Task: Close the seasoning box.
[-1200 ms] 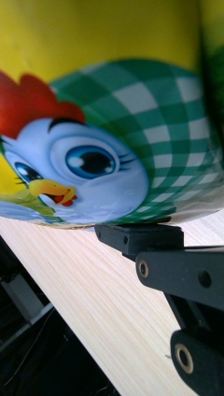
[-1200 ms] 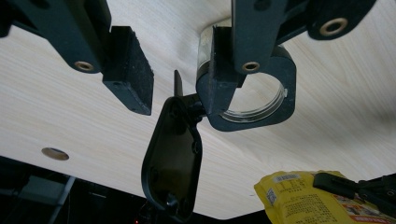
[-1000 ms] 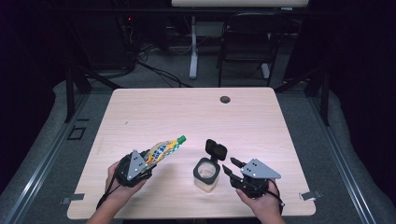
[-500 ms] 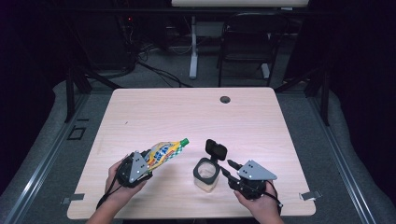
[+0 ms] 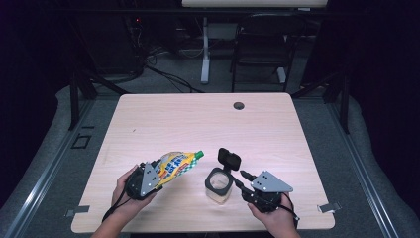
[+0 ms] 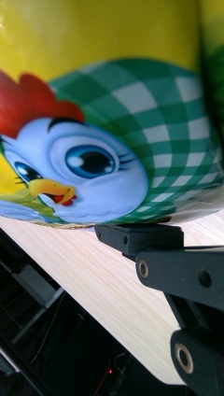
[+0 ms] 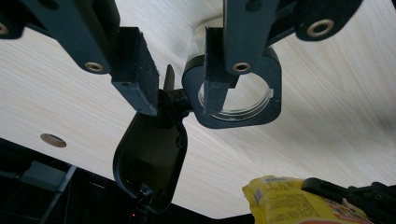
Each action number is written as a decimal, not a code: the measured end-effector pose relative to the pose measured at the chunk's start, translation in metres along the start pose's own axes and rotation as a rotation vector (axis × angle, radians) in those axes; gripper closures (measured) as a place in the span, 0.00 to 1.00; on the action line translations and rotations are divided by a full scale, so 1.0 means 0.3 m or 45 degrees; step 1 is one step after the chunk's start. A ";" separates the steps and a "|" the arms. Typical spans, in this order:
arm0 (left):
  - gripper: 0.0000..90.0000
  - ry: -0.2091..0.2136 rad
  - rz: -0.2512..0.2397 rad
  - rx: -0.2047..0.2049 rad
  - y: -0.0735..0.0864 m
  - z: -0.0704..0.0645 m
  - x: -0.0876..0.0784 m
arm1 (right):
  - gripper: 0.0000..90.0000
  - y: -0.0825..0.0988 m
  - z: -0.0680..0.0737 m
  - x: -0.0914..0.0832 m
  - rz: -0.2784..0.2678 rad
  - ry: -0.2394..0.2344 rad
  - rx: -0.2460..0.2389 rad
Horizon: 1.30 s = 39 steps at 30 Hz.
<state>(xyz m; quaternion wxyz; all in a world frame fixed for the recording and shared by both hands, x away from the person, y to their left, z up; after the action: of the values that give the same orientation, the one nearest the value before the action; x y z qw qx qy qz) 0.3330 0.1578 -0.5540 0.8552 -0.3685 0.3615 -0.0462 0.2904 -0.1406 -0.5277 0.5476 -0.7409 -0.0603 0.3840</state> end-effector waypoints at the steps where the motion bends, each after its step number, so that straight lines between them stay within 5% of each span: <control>1: 0.60 0.002 0.003 0.002 0.000 -0.004 0.001 | 0.74 -0.002 0.002 0.000 -0.007 0.000 0.000; 24: 0.60 -0.018 0.042 0.108 -0.002 -0.046 0.012 | 0.79 -0.101 0.095 0.002 -0.016 -0.039 -0.161; 39: 0.60 -0.048 0.059 0.138 -0.001 -0.043 0.015 | 0.78 -0.161 0.105 -0.004 -0.027 -0.061 -0.174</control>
<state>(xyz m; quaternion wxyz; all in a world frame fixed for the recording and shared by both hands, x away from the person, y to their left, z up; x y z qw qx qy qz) 0.3281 0.1484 -0.5623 0.8814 -0.3138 0.3508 -0.0392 0.2856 -0.0980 -0.4889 0.4981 -0.7667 -0.1073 0.3907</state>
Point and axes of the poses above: each handheld gripper's, and its own axes: x roughly forward along the jaws, y roughly out of its underside, z roughly to its left, the point moved 6 cm from there along x, roughly forward along the jaws, and after that the axes turned 6 degrees about z, right-handed, at the moved point
